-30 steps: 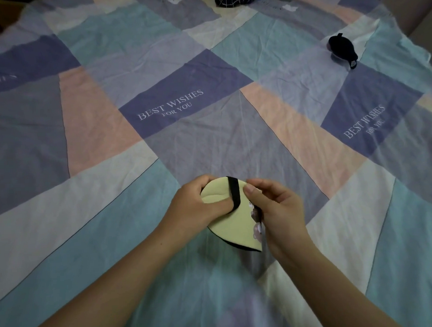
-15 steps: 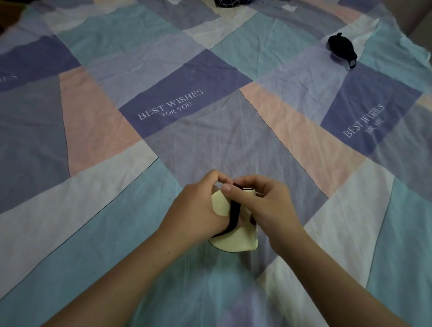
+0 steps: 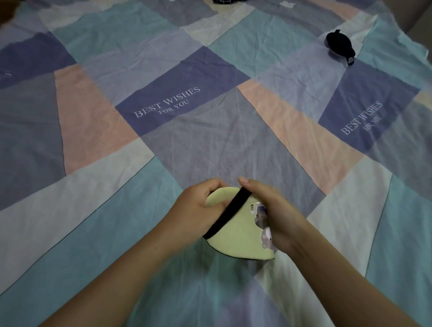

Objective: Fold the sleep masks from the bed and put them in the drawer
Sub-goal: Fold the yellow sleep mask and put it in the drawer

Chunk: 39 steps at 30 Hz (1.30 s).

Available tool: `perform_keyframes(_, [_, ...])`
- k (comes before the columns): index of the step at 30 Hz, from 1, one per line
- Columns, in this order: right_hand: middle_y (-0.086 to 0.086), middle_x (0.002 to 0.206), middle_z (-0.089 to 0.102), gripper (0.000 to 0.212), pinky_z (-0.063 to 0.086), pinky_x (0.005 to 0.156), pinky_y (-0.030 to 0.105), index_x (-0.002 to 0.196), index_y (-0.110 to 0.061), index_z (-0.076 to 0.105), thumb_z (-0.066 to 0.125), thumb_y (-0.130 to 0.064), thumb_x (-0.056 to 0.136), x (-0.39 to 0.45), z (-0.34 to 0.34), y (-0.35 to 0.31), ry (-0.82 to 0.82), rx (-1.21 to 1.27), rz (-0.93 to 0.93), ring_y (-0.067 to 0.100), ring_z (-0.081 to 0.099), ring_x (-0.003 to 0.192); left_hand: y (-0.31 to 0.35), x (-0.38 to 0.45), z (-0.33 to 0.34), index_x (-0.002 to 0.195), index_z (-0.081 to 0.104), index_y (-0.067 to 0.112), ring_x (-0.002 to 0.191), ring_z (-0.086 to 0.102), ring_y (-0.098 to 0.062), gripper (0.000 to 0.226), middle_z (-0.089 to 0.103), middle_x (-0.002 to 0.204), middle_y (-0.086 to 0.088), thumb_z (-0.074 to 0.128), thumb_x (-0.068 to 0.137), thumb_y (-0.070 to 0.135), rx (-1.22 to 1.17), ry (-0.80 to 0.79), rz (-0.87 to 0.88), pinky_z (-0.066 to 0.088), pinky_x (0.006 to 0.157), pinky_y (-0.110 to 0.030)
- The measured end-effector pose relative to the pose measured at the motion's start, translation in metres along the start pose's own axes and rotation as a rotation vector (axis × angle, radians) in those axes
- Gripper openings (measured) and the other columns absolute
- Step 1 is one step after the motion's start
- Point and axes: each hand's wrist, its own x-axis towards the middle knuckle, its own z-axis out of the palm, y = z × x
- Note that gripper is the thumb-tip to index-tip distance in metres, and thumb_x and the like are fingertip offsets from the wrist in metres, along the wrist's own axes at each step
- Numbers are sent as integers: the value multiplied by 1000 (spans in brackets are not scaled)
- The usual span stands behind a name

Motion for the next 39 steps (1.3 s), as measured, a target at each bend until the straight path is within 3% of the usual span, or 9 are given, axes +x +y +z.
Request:
perform_keyframes(2, [23,76,54,48,45,64,31,89,18,49,62,-28,81,1,4,-1,25,116,-53,29,53,67,2,0,0,79,63,25,56,55,-3,8,62,63,10,65,87,26,-36,1,-11,41,51,-18])
perform_keyframes(4, [6,52,42,35,40,47,22,65,-6,39,68,-22,75,3,0,-5,111,187,-174,15,44,45,4,0,1,78,65,21,57,57,-3,11,63,63,10,68,84,29,-103,16,-22,43,52,-17])
perform_keyframes(12, [-2,55,49,36,39,47,21,61,-16,37,68,-23,78,1,-3,-6,167,76,-323,11,47,49,5,1,-1,89,65,20,65,65,-5,25,70,72,7,70,73,38,-378,105,-23,48,55,-16])
perform_keyframes(16, [7,70,58,29,46,54,25,77,-9,53,68,-34,74,1,-5,-6,195,-31,-268,18,54,61,1,2,-3,91,65,22,70,66,-4,32,72,78,8,79,65,34,-345,123,-16,49,60,-16])
perform_keyframes(21, [13,103,71,39,58,80,38,111,-5,66,66,-28,79,-4,-8,-5,152,-151,-116,27,68,95,-6,8,-12,90,63,24,65,63,1,24,70,73,17,79,72,29,-241,366,-6,46,56,-12])
perform_keyframes(27, [18,98,72,25,57,59,30,110,-8,66,65,-17,86,-22,5,-22,158,-347,-97,24,71,72,-2,-3,-26,101,63,27,83,68,-8,29,73,89,9,73,78,40,-210,220,-50,51,67,-20])
perform_keyframes(32, [9,84,72,20,54,56,29,105,-18,68,65,-12,86,-44,33,-40,290,-352,-173,17,68,65,12,-32,-61,141,37,30,128,44,-11,74,48,140,11,39,79,70,426,294,58,36,102,-34])
perform_keyframes(36, [4,78,72,21,54,55,26,100,-25,70,61,-11,87,-74,65,-73,323,-408,-267,14,68,63,46,-69,-110,150,15,29,142,25,-14,86,24,157,6,7,80,77,926,307,179,26,110,-36])
perform_keyframes(39, [6,78,71,23,55,55,27,103,-24,69,60,-8,88,-109,94,-108,298,-432,-340,13,68,62,84,-105,-137,150,3,31,146,14,-14,87,7,159,9,1,77,76,1086,366,177,22,111,-35])
